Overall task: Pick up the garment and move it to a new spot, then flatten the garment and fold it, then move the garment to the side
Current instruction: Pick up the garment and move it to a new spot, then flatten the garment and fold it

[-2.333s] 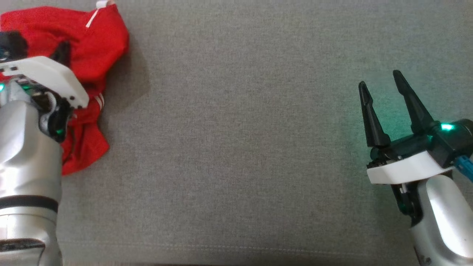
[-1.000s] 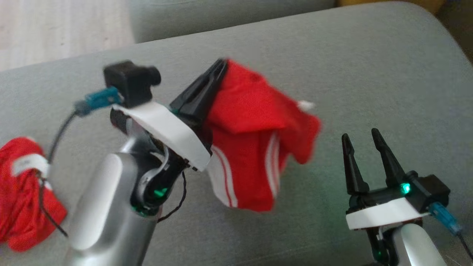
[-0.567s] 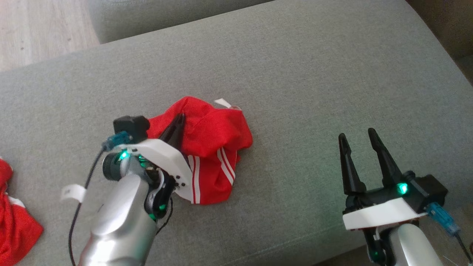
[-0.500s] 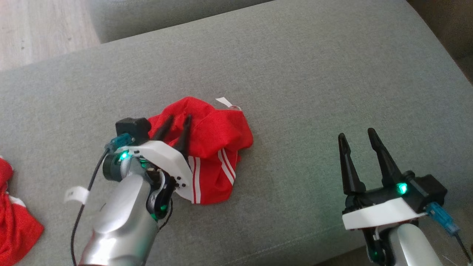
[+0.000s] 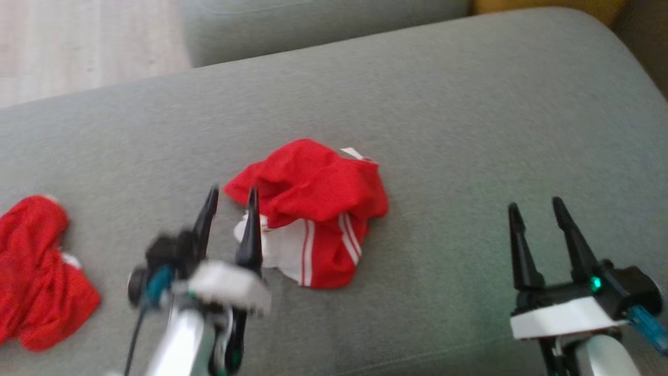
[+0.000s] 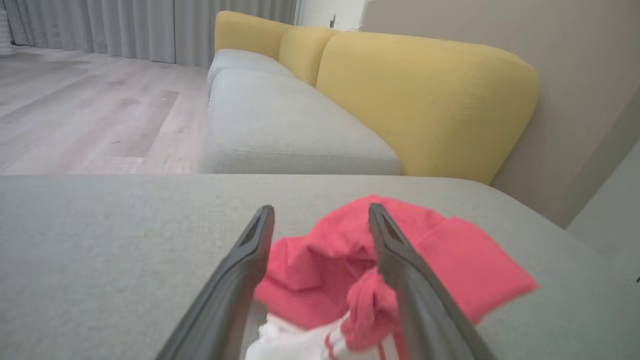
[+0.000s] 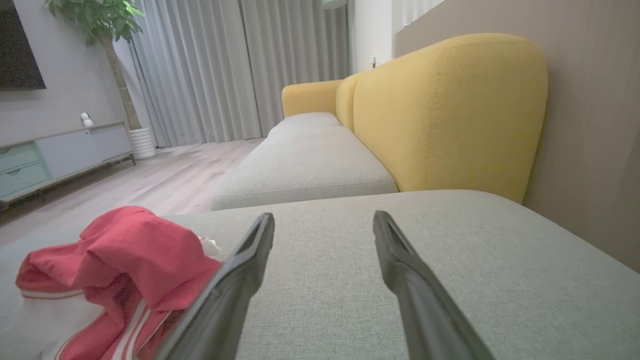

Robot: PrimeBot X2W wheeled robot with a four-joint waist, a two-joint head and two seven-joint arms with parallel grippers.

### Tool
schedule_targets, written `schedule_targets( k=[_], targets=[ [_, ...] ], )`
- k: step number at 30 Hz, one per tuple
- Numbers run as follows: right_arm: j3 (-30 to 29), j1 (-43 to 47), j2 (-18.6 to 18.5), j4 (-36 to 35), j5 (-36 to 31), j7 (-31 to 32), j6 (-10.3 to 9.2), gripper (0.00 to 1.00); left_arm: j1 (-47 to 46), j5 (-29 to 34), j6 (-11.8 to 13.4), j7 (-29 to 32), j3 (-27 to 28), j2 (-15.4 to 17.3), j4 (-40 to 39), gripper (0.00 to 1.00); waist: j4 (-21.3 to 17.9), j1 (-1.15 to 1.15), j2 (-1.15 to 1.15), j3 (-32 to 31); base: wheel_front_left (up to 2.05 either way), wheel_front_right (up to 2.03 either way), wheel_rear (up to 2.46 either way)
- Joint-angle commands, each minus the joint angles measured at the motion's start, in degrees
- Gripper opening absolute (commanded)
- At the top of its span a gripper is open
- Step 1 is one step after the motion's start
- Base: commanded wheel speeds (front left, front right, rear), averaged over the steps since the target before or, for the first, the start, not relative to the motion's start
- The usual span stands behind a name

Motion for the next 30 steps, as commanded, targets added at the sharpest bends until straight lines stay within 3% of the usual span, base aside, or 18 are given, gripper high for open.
schedule_targets(
  k=[1,6,12,20,30],
  targets=[
    [0.9,-0.9,-0.9,-2.1,-0.5,-0.6,-0.04,1.0,-0.4,0.8,0.4,-0.7,2.3,0.4,-3.0,1.0,1.9,0.0,0.0,-1.1,0.0,0.0,0.0],
    [-1.5,1.9,-1.3,-1.9,-1.1,-0.2,-0.04,1.0,9.0,4.8,1.7,-0.7,5.2,0.5,-11.1,1.0,6.2,0.0,0.0,-2.6,0.0,0.0,0.0],
    [-3.3,4.7,-1.0,-0.2,-1.5,-0.1,-0.04,1.0,15.7,8.9,0.2,-0.7,8.0,0.6,-14.1,1.0,9.6,0.0,0.0,-4.6,0.0,0.0,0.0],
    [-3.1,5.3,-0.2,3.5,-2.1,-0.5,-0.04,1.0,21.8,11.6,-2.0,-0.7,12.1,0.5,-13.9,1.0,10.5,0.0,0.0,-6.3,0.0,0.0,0.0],
    [-1.8,4.7,0.1,4.8,-2.2,-0.6,-0.04,1.0,22.1,11.6,-4.0,-0.7,13.1,0.3,-12.1,1.0,10.7,0.0,0.0,-6.1,0.0,0.0,0.0]
  ],
)
